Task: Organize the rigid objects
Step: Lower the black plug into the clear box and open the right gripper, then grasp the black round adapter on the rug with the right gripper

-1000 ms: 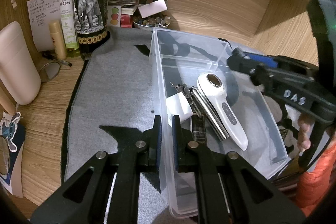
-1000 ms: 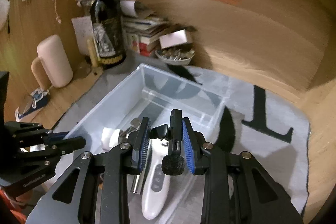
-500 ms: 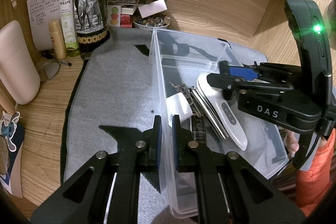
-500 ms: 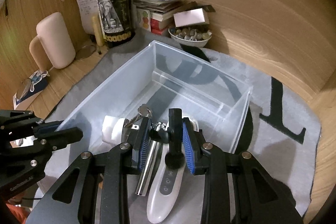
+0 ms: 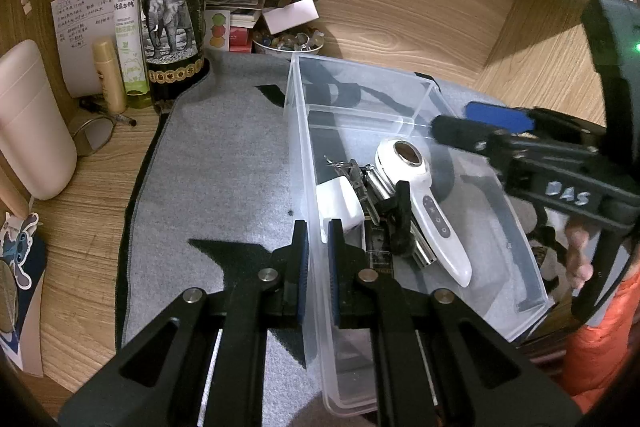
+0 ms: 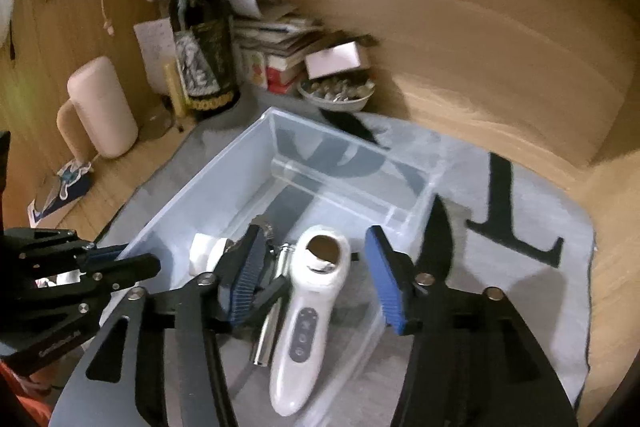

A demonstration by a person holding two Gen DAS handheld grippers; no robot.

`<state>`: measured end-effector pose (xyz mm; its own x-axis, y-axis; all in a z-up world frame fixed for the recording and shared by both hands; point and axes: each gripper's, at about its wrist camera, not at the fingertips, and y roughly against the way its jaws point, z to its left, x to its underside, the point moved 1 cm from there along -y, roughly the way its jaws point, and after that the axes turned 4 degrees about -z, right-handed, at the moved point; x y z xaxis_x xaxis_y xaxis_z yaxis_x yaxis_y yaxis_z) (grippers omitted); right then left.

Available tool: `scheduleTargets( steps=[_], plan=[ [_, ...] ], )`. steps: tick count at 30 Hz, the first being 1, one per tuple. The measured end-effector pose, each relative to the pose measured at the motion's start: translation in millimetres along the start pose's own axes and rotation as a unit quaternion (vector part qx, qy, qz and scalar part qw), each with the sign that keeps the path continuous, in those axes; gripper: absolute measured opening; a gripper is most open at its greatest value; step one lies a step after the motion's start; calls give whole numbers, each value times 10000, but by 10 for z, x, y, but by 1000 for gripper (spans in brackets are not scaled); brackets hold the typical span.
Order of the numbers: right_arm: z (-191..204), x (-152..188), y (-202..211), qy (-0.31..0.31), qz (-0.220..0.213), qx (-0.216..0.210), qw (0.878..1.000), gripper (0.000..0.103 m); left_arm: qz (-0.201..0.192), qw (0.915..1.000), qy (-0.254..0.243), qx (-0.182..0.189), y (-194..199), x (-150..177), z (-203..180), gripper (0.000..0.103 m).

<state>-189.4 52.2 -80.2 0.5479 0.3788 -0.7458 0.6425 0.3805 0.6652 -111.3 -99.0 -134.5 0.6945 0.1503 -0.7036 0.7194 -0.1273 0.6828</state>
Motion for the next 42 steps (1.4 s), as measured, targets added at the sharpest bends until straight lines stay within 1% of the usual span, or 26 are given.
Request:
scheduleTargets(
  steps=[5, 8, 9, 13, 17, 22, 26, 30, 33, 35, 36, 38, 39, 42],
  plan=[
    [-189, 27, 252, -232, -248, 230, 9992, 56, 1, 10000, -4, 1, -1, 1, -2, 8],
    [-367, 93, 434, -416, -366, 486, 9973, 56, 2, 10000, -15, -5, -2, 2, -2, 8],
    [-450, 131, 504, -508, -388, 634, 9959, 56, 3, 10000, -18, -3, -3, 2, 3, 8],
    [-683, 272, 672, -740, -362, 1012, 9914, 56, 1, 10000, -10, 2, -4, 1, 8, 8],
    [-902, 484, 774, -1028, -217, 1315, 9857, 56, 3, 10000, -2, 10, -6, 2, 1, 8],
    [-1021, 784, 723, -1398, 102, 1287, 9817, 56, 9, 10000, -32, -11, -9, -1, 2, 8],
    [-1018, 1020, 648, -1613, 346, 1203, 9789, 56, 9, 10000, -22, -7, -6, 5, 6, 8],
    [-1022, 1280, 567, -1908, 638, 1086, 9735, 56, 8, 10000, -8, -2, -5, -2, 3, 8],
    [-1019, 1432, 567, -2030, 783, 1015, 9708, 56, 8, 10000, -21, -5, -5, -2, 4, 8],
    [-1010, 1503, 561, -2075, 840, 971, 9698, 52, 6, 10000, -33, -15, -5, -2, -1, 8],
    [-1001, 1537, 559, -2058, 874, 952, 9700, 45, 7, 10000, -30, -15, -3, -3, 5, 8],
    [-985, 1558, 593, -2063, 798, 874, 9713, 33, 6, 10000, -26, -19, -3, -3, 3, 8],
    [-982, 1558, 599, -2077, 794, 843, 9713, 30, 4, 10000, -27, -19, 0, -2, 9, 8],
    [-990, 1543, 625, -2091, 730, 953, 9705, 30, 5, 10000, -10, -8, 2, -1, 15, 8]
  ],
)
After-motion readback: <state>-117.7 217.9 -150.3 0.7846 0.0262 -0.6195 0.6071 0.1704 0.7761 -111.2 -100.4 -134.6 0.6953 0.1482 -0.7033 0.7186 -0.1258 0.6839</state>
